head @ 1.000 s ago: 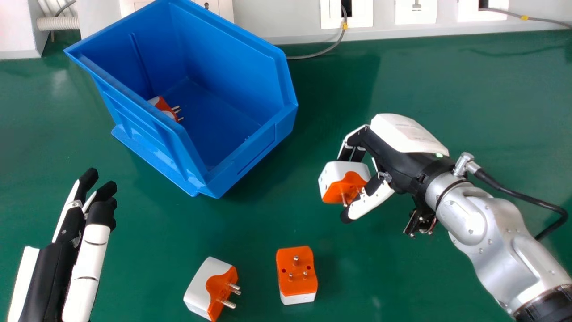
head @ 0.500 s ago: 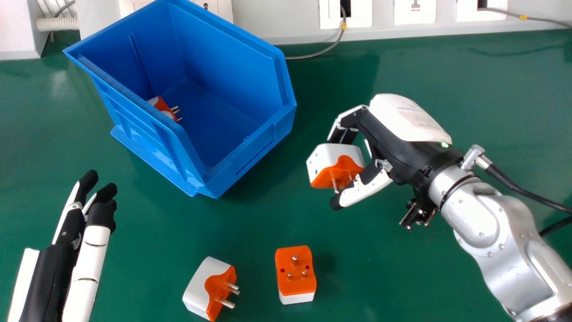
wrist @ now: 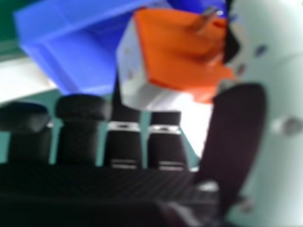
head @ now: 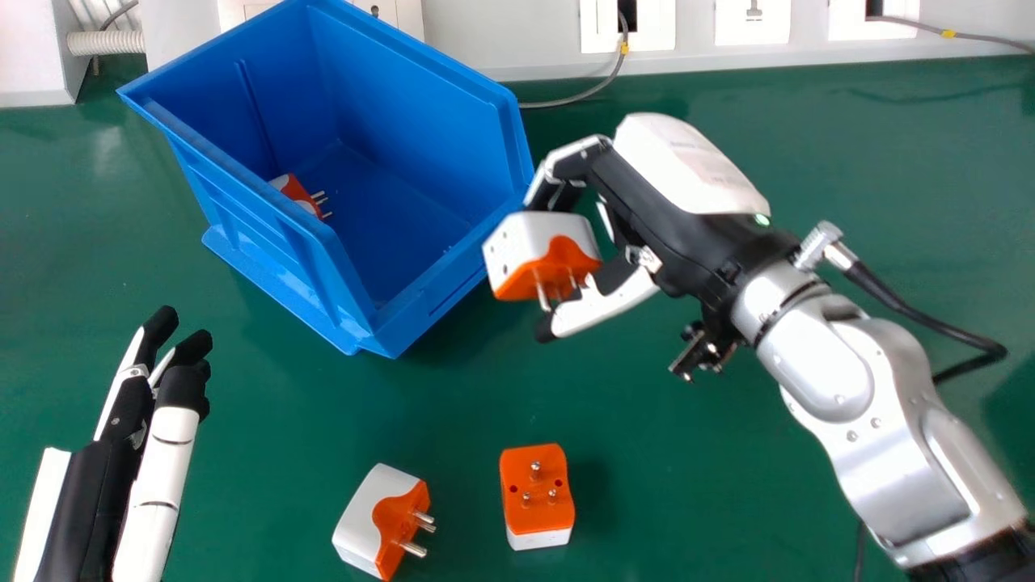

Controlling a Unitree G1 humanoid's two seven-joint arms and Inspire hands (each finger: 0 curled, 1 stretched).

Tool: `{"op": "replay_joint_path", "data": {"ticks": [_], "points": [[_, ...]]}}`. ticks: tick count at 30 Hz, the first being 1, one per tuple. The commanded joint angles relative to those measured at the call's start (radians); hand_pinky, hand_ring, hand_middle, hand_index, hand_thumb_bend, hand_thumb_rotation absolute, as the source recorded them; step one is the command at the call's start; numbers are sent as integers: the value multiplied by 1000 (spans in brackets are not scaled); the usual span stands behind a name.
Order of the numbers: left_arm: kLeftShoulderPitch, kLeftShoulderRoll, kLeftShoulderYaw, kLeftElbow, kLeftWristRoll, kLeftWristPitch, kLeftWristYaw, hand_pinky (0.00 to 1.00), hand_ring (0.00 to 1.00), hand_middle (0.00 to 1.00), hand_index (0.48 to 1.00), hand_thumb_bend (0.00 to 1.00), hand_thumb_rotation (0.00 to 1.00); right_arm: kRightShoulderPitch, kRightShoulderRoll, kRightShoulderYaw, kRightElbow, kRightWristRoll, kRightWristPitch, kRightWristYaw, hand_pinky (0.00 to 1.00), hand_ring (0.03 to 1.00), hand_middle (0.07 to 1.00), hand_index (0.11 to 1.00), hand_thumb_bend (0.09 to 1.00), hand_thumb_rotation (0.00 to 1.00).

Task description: Pick all objects and put in blue box

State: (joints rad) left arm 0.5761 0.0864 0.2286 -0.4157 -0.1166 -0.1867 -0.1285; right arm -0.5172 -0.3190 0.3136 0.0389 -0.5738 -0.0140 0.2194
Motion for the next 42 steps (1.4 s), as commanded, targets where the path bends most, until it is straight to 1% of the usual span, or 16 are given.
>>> {"op": "replay_joint_path", "data": {"ticks": [1, 4, 6, 10, 15, 18, 22, 27, 30, 32, 35, 38, 40, 42], "points": [[1, -5, -4, -27, 6, -10, 7, 920, 922, 917, 947, 691, 919, -68, 26, 7, -4, 9, -25, -7, 20, 60, 461, 475, 516, 0], [0, -7, -9, -32, 10, -7, 12, 920, 922, 917, 945, 690, 918, -107, 51, 18, 30, 8, -37, -12, 24, 64, 463, 474, 516, 0], [-2, -8, -11, -30, 13, -7, 15, 920, 922, 916, 944, 689, 918, -145, 70, 27, 73, 6, -52, -20, 25, 66, 463, 474, 516, 0], [-4, -10, -16, -24, 13, -11, 17, 920, 922, 916, 943, 679, 919, -229, 104, 40, 188, 2, -82, -40, 27, 69, 462, 474, 517, 0], [-6, -9, -21, -24, 16, -11, 20, 921, 920, 915, 942, 675, 919, -349, 141, 54, 373, -7, -127, -76, 30, 75, 459, 474, 516, 0], [-8, -6, -23, -20, 15, -15, 18, 921, 920, 915, 941, 674, 919, -431, 171, 63, 486, -10, -133, -90, 30, 75, 459, 474, 516, 0], [-12, -2, -24, -23, 15, -12, 15, 922, 919, 914, 940, 674, 919, -523, 210, 75, 615, -23, -132, -118, 29, 75, 463, 473, 516, 0], [-5, 1, -30, -30, 24, -15, 14, 922, 919, 914, 940, 678, 918, -623, 253, 104, 775, -51, -129, -178, 28, 74, 465, 473, 516, 0], [-2, 3, -31, -33, 30, -15, 14, 922, 919, 914, 940, 686, 918, -673, 273, 117, 858, -66, -126, -205, 26, 74, 464, 473, 516, 0], [-1, 8, -31, -30, 34, -19, 12, 922, 918, 914, 940, 692, 917, -719, 291, 128, 925, -77, -118, -225, 26, 75, 463, 473, 516, 0], [-2, 10, -32, -21, 41, -27, 9, 922, 918, 914, 939, 697, 917, -774, 321, 130, 1001, -71, -111, -252, 32, 80, 461, 474, 515, 0], [-6, 11, -31, -7, 40, -36, 4, 923, 918, 914, 939, 701, 917, -810, 345, 132, 1055, -67, -101, -274, 35, 83, 462, 473, 515, 0], [-8, 10, -29, -2, 38, -38, 0, 927, 919, 915, 940, 705, 916, -823, 354, 138, 1078, -71, -97, -286, 34, 82, 463, 473, 515, 0], [-8, 11, -26, -3, 35, -38, -5, 931, 920, 916, 940, 708, 916, -845, 369, 158, 1110, -91, -72, -301, 33, 82, 461, 474, 515, 0]]}}
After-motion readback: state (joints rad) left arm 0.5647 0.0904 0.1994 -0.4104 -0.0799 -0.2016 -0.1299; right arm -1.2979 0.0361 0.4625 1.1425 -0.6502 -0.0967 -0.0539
